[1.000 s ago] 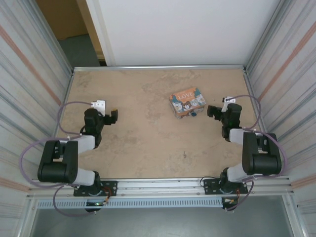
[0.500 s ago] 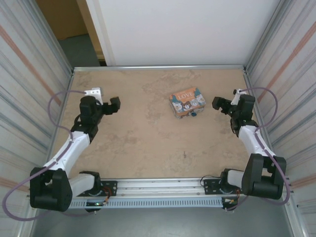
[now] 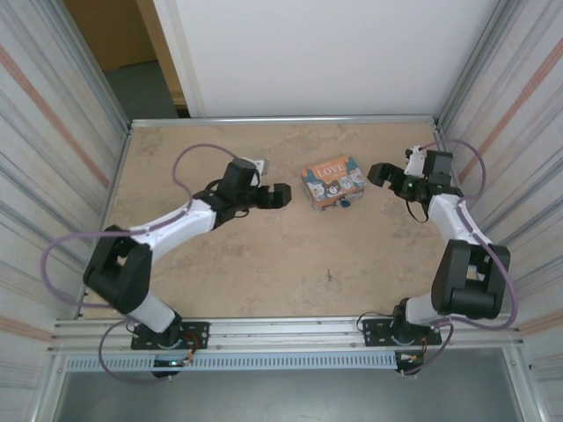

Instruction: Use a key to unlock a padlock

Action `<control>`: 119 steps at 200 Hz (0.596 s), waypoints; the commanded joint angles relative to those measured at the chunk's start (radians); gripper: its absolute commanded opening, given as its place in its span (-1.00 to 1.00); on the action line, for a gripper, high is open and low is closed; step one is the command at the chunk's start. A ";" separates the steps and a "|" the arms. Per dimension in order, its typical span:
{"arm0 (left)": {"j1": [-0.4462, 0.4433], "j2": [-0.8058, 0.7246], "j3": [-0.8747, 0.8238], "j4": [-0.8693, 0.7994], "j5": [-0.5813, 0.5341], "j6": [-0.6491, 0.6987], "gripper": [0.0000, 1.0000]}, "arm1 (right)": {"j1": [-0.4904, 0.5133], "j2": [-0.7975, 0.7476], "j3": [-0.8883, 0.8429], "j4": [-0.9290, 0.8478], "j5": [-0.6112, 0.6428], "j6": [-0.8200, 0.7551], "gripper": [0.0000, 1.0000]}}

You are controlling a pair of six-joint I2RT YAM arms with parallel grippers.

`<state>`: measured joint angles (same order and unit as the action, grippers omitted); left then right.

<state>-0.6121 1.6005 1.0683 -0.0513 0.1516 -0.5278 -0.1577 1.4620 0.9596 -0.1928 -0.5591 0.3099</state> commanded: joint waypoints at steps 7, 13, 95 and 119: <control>-0.010 0.102 0.099 0.001 0.095 -0.149 0.80 | -0.002 0.090 0.085 -0.076 -0.056 -0.009 0.98; -0.011 0.124 0.116 0.009 0.112 -0.168 0.78 | 0.001 0.113 0.103 -0.087 -0.053 -0.013 0.98; -0.028 0.390 0.279 0.135 0.260 -0.369 0.62 | 0.086 0.364 0.301 -0.147 -0.082 -0.069 1.00; -0.030 0.442 0.328 0.147 0.286 -0.388 0.58 | 0.105 0.424 0.360 -0.183 -0.095 -0.101 0.97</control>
<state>-0.6353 2.0052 1.3289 0.0494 0.3775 -0.8612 -0.0696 1.8366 1.2568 -0.3099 -0.6125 0.2665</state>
